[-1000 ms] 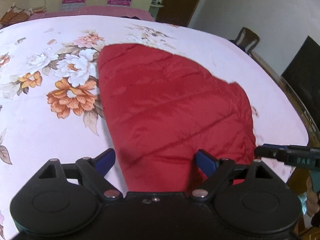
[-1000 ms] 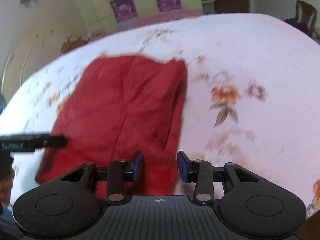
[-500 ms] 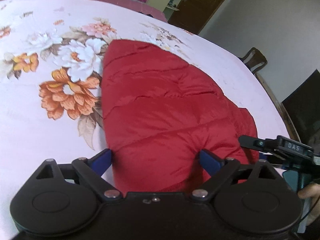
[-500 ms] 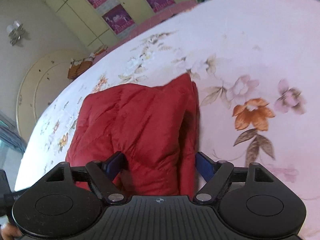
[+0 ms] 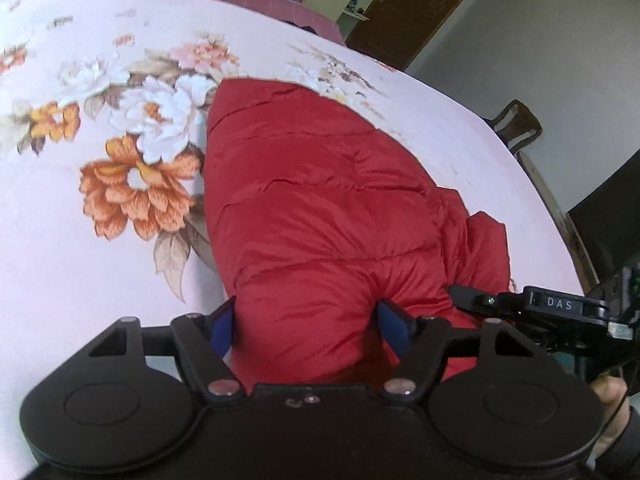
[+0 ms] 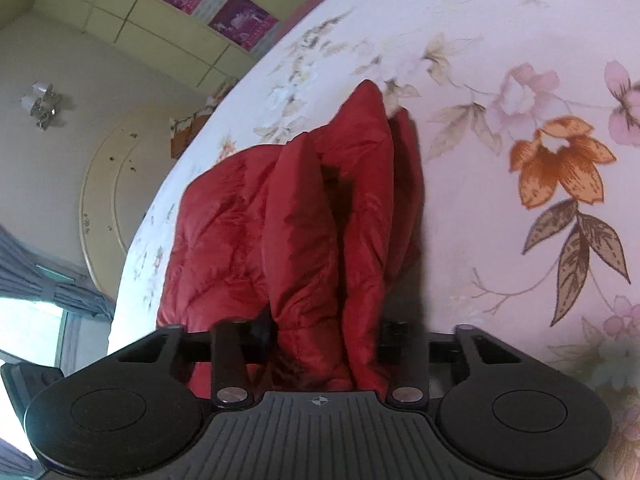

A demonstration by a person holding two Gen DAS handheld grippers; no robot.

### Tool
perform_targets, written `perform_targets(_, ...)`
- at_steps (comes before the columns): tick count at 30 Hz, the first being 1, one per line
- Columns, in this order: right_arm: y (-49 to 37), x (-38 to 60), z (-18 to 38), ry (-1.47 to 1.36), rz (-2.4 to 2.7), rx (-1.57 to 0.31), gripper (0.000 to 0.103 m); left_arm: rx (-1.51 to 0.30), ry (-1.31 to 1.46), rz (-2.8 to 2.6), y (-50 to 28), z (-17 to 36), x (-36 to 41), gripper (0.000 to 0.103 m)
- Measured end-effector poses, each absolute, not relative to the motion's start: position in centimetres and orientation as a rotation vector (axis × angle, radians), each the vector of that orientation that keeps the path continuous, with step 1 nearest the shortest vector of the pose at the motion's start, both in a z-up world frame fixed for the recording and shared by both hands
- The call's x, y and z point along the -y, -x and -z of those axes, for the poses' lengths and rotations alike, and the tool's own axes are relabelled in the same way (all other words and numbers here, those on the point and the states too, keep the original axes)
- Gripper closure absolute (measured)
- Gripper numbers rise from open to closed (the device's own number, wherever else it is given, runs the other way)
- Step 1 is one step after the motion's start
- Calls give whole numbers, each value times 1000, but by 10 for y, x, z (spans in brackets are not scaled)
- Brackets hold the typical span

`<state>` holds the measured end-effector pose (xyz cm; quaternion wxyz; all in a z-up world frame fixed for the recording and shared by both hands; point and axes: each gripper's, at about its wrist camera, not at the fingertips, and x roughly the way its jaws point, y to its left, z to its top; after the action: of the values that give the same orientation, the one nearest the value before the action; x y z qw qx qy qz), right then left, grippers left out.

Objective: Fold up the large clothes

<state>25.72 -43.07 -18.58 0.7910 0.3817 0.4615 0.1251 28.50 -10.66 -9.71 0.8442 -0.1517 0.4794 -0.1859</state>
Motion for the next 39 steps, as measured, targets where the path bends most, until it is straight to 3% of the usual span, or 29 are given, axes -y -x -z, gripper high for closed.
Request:
perform_targets(4,-257,427,170,-802,-282,-959,75,-990,305,382,-287,84,103,39)
perform_targets(15,-288,364,143,-790,-356,-887,75,-905,278,329,-300,46,45,39)
perform_targets(30,-378,121,133,-719,-379,-847,75,-822,299,279,-354,35,-197,39)
perform_targets(39,-436,21,154,-720,-403,-865,75,-798,256,218,-394,38,-279,39)
